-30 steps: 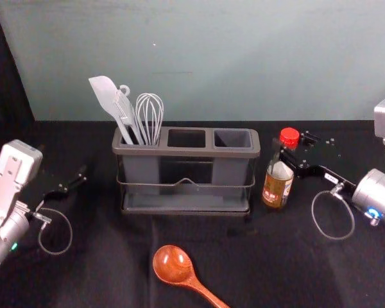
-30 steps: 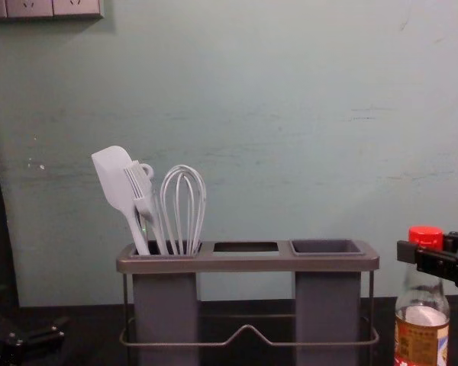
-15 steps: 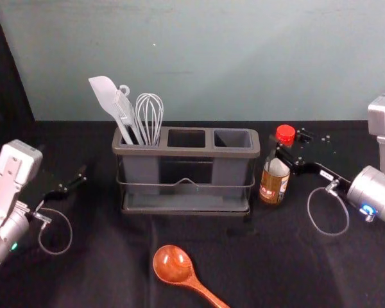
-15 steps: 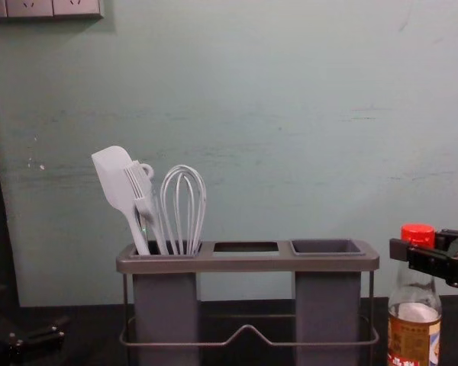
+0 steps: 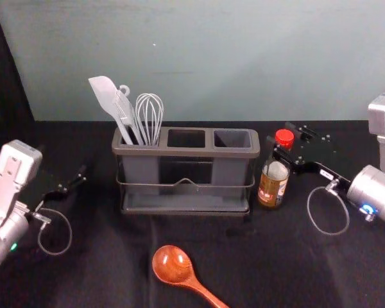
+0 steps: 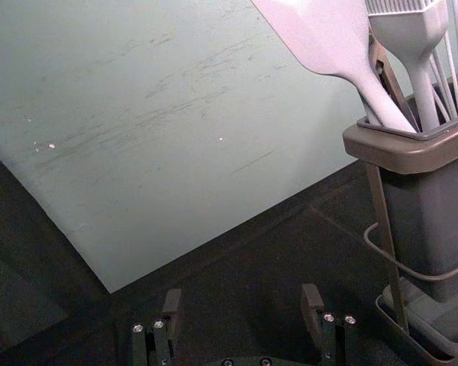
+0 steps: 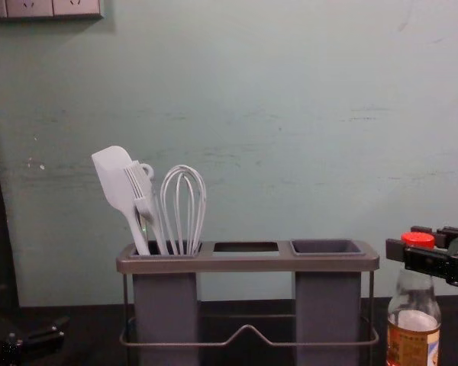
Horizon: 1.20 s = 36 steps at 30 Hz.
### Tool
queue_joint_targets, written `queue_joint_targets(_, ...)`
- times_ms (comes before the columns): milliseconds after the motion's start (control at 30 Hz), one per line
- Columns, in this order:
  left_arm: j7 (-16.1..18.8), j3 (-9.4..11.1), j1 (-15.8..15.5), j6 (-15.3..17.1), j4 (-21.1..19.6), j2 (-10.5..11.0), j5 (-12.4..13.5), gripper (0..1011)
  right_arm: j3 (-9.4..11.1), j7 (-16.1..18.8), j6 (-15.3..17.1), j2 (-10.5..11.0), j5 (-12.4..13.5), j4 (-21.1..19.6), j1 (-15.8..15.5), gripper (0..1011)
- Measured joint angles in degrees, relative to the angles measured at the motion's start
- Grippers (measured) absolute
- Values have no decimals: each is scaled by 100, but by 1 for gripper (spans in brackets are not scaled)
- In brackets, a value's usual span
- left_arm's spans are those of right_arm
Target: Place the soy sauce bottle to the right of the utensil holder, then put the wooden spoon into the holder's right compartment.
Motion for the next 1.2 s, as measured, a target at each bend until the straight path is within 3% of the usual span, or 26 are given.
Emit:
queue_joint_targets(33, 0, 0, 0, 0, 0, 0, 0, 1011, 0, 0, 0, 0, 0, 0, 0, 567)
queue_joint_targets(300, 0, 0, 0, 0, 0, 0, 0, 1011, 5, 0, 4, 4, 2, -6, -3, 850)
queue_joint_targets(533, 0, 0, 0, 0, 0, 0, 0, 1011, 11, -10, 11, 11, 1, -26, -13, 1002)
queue_joint_targets(900, 0, 0, 0, 0, 0, 0, 0, 1011, 309, -296, 10, 204, -57, -789, -415, 1002)
queue_joint_targets(1200, 0, 0, 0, 0, 0, 0, 0, 1011, 487, -229, 2, 373, 112, -1370, -792, 1002)
